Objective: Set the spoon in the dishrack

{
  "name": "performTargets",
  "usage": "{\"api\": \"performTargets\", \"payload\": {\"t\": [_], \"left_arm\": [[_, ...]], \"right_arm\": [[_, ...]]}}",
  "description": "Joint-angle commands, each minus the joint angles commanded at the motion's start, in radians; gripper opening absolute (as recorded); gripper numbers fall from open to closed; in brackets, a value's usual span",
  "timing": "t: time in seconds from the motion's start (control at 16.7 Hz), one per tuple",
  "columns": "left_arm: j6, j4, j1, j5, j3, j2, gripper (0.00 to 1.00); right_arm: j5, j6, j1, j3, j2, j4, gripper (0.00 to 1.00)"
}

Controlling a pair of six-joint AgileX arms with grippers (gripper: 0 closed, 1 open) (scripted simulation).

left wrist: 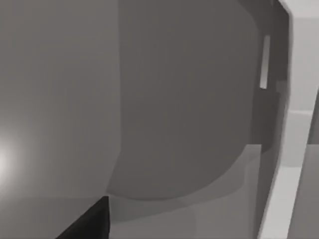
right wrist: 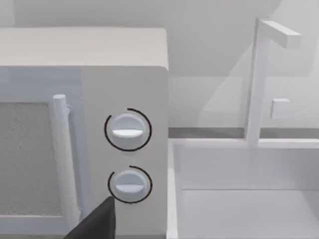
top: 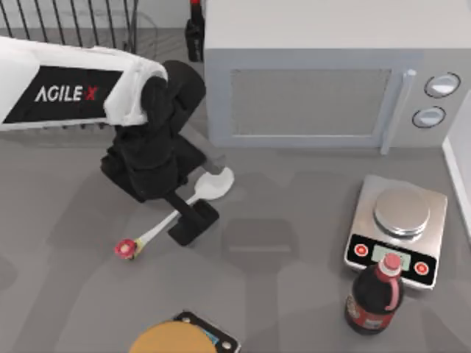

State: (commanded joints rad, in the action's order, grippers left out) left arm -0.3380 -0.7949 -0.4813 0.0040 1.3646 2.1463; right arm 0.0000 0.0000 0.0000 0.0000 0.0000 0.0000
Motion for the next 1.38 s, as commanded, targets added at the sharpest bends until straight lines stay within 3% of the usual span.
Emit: {"api": "performTargets", "payload": {"t": [0.36,1.02,1.38], "left_arm": [[0.000,0.000,0.000,0.000,0.000,0.000,0.02],[0.004,-0.039,0.000,0.010,0.031,-0.050,0.00],[0.008,-0.330,-0.003,0.010,0.307,-0.066,0.00]], "right_arm": [[0.000,0.000,0.000,0.000,0.000,0.000,1.00],[0.000,0.000,0.000,0.000,0.000,0.000,1.00],[0.000,0.000,0.000,0.000,0.000,0.000,1.00]]}}
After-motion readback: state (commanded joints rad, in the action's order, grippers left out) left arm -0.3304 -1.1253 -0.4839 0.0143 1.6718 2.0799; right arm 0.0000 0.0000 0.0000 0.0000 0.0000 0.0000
